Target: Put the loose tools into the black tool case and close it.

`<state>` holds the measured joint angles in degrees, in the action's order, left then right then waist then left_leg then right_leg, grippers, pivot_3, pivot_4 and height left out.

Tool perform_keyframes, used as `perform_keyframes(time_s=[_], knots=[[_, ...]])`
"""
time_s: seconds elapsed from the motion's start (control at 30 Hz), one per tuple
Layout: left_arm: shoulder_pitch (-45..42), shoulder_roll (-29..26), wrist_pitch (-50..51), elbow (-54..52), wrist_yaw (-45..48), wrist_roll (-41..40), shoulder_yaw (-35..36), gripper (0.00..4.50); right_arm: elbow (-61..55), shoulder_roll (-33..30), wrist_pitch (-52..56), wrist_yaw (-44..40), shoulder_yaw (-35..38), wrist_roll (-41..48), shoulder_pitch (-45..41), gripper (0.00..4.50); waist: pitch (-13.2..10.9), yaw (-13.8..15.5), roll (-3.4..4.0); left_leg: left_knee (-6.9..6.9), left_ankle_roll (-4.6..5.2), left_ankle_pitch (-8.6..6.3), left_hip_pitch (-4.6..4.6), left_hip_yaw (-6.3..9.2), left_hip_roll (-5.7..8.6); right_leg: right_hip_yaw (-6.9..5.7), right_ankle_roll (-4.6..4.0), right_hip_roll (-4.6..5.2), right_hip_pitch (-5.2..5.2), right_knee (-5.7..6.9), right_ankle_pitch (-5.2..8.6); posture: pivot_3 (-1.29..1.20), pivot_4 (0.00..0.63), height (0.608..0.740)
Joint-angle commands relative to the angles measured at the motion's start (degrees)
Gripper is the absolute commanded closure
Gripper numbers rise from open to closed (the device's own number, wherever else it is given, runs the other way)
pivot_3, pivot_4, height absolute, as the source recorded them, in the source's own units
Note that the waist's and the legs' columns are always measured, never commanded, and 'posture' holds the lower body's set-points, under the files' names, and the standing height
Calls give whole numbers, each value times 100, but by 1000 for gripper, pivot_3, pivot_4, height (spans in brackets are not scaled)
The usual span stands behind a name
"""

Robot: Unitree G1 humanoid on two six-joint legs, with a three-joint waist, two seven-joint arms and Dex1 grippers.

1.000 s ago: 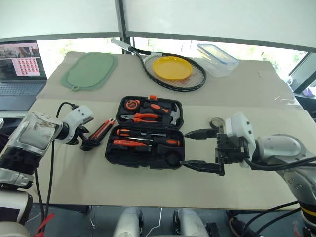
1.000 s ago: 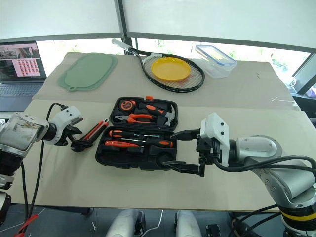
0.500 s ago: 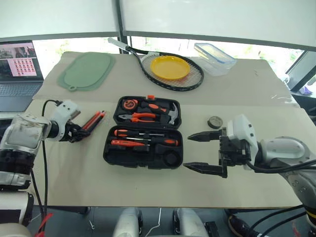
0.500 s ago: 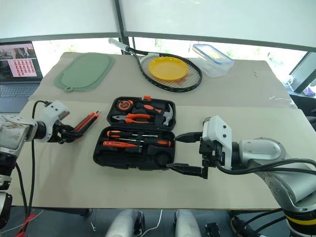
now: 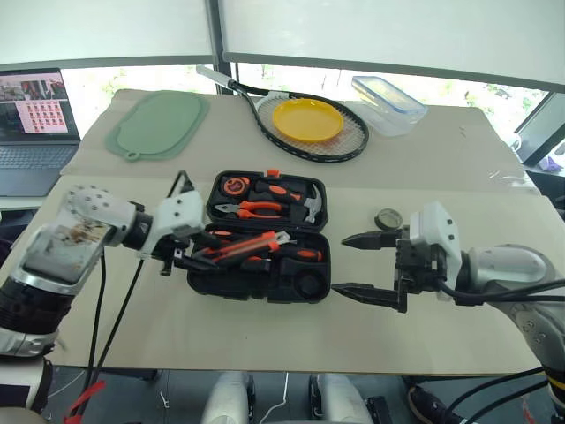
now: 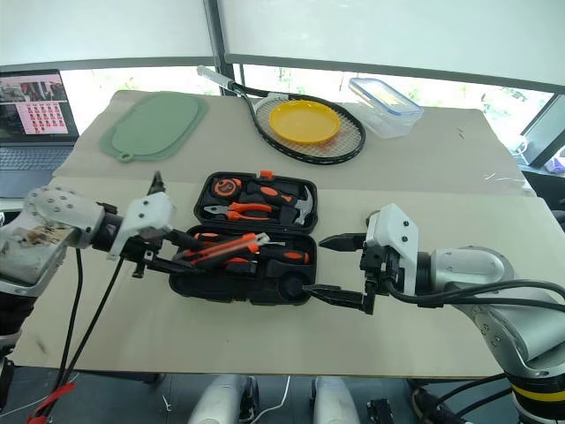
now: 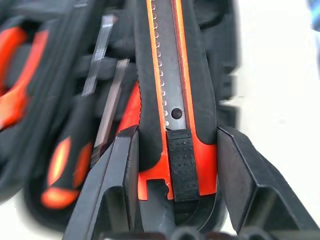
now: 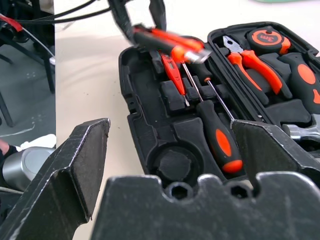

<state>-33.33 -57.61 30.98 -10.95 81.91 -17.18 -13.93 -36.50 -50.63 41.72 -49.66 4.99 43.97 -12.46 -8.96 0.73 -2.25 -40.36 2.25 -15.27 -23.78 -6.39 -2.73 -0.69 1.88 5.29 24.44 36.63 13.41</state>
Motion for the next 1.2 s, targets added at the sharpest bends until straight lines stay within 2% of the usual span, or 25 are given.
perform_keyframes(time_s=[0.03,0.37,0.6,0.67,0.7,0.83,0.87,1.03,1.13,1.2], knots=[[-167,22,-200,-83,176,291,-322,2755,-70,105,-48,203,271,86,-83,0,0,0,0,0,0,0,0,0,0,0,0,0,-1,1,0,0,150,738],[-705,279,-1670,969,610,1322,-982,2755,-182,112,-38,313,373,182,14,0,0,13,0,-2,0,0,-1,-1,2,-2,0,0,-3,-1,0,0,150,738],[-762,395,-1954,1304,967,1431,-1005,2755,-236,164,-70,375,339,168,96,0,0,-2,0,-2,1,0,-1,2,0,-1,0,-1,-2,0,0,0,150,738],[-765,436,-1950,1373,989,1451,-989,1751,-240,167,-75,387,329,162,103,0,0,-4,0,-2,1,0,-1,3,-1,-1,0,-1,-2,0,0,0,150,738],[-779,456,-1924,1410,980,1467,-978,1582,-244,168,-76,391,324,160,105,0,0,-3,0,-2,1,0,0,3,-1,-1,0,-1,-2,0,0,0,150,738],[-852,420,-1706,1358,1043,1304,-866,204,-265,164,-86,383,319,155,133,0,0,-9,1,-2,1,0,0,4,-1,-1,0,-2,-2,0,0,0,150,738],[-911,332,-1480,1247,1055,1065,-794,71,-267,159,-87,374,326,157,149,0,0,-14,0,-2,1,0,0,4,-1,0,0,-2,-2,0,0,0,150,738],[-1062,-1,-884,1029,1059,252,-399,71,-261,149,-109,334,330,133,209,0,0,-14,0,-3,1,0,-2,6,-4,1,2,-3,1,0,1,0,150,738],[-911,-8,-796,955,1059,201,-330,756,-261,152,-112,326,314,129,205,0,0,-8,1,-5,1,0,1,7,-2,2,3,-1,-3,2,1,0,150,738],[-729,29,-1020,937,990,367,-356,1488,-253,142,-114,307,300,123,193,0,0,3,1,-5,1,0,2,7,-1,0,3,-1,-6,2,2,0,150,738]])
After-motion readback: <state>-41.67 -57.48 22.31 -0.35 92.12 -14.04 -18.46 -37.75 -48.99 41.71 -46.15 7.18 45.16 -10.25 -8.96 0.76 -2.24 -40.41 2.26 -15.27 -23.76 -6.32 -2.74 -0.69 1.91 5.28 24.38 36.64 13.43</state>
